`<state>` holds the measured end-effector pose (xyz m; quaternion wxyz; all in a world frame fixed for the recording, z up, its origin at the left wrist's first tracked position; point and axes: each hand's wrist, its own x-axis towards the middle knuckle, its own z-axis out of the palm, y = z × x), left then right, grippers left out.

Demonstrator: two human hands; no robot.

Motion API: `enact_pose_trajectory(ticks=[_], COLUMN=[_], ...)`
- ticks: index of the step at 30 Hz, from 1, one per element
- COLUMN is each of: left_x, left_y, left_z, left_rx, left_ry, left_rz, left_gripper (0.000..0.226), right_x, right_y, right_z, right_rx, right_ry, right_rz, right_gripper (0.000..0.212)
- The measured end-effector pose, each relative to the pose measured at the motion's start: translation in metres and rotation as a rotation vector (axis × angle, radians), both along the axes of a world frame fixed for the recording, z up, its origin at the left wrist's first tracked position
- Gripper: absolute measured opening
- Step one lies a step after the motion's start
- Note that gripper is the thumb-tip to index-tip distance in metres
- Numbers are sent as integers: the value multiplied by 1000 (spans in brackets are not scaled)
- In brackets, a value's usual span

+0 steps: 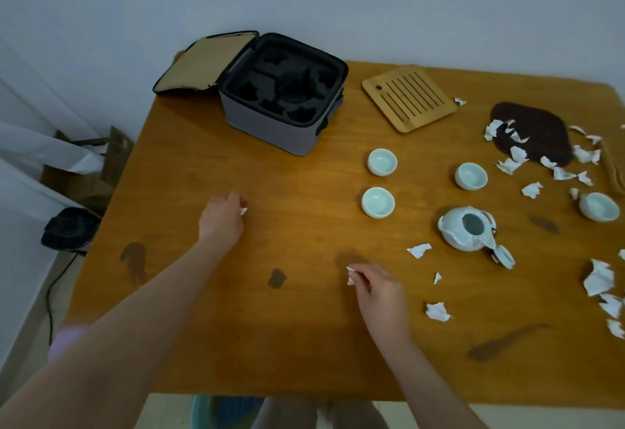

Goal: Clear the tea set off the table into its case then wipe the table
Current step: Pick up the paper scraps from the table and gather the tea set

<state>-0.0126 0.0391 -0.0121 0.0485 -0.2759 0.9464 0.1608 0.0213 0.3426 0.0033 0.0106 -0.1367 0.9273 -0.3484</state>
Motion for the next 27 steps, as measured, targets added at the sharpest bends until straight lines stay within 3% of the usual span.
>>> enact_pose_trajectory(ticks=[5,9,12,15,19,22,27], left_x=[0,-2,0,8,20,32,47], left_y=[12,49,84,125,173,201,236], left_z=[-1,14,31,44,49,44,36], left_rx=[65,369,793,1149,1378,1560,1578], left_ry=[73,152,219,320,341,314,306], left_rz=[-4,41,236,452,773,961,1094], left_gripper=[34,27,24,25,23,26,35], right_x=[-4,-3,0,8,22,23,4], right_y=[24,46,60,75,92,93,85], right_z=[4,-1,-1,-2,-11,-17,-23], right_rx=[2,34,90,127,175,246,276], right_ry=[-21,-6,41,-29,-112,-63,19], right_rz=[-46,-20,-27,7,116,243,387], right_gripper=[16,11,7,9,12,13,11])
